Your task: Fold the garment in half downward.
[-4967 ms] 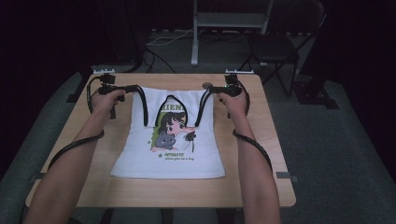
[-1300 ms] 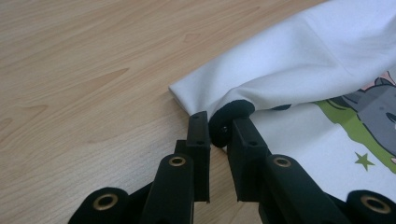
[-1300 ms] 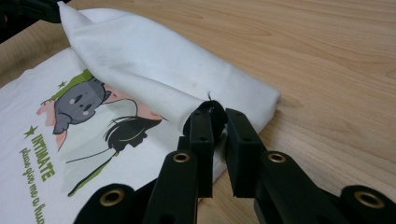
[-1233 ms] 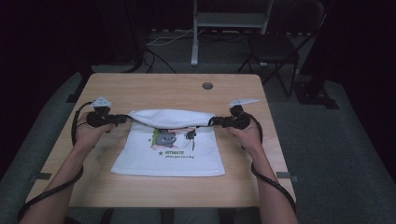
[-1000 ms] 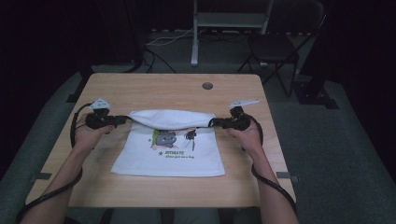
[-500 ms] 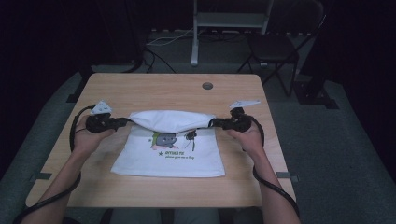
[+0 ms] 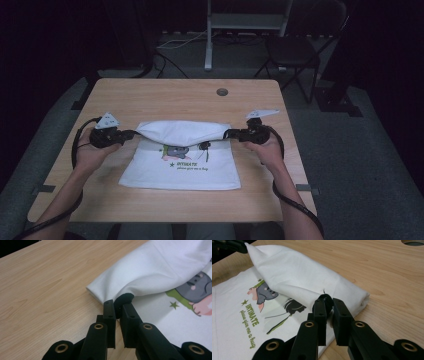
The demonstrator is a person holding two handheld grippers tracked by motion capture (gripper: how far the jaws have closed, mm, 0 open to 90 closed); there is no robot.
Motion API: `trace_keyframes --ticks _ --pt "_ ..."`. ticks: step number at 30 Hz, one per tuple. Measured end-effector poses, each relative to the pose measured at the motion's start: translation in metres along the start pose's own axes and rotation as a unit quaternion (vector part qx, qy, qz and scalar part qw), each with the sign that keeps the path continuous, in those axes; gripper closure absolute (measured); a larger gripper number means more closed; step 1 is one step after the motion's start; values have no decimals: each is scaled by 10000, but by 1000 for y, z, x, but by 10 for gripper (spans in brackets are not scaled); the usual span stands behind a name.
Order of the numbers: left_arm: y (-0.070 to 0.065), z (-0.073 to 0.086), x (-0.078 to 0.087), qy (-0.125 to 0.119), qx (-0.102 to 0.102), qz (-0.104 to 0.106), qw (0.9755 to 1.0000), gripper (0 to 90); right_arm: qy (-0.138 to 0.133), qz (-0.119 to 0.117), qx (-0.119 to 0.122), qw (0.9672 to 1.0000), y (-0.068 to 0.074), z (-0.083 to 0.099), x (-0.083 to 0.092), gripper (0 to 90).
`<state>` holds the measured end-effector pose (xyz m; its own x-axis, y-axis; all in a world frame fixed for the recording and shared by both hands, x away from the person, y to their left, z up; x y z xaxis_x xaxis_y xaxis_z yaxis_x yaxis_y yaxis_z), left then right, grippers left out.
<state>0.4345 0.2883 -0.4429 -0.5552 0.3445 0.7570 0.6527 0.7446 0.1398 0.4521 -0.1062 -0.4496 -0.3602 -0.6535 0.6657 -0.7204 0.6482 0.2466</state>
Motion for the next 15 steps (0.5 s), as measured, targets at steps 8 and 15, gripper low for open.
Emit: trace_keyframes --ticks 8,15 --pt "-4 6 0 27 -33 -11 10000 836 84 -20 68 9999 5 5 1 826" --pt "-7 12 4 47 -108 -29 9999 835 90 -42 224 9997 13 7 3 825"
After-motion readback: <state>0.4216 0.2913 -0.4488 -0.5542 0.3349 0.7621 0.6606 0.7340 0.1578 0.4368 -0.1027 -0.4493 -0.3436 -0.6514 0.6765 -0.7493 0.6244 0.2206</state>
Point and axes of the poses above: each handheld gripper's, and its own axes: x roughly backward along the jaws, z roughly out of its underside, y roughly to its left, the point moved 7 cm from there along -x, roughly forward along the jaws, and after that the axes turned 10 degrees about y, right-handed, at the moved point
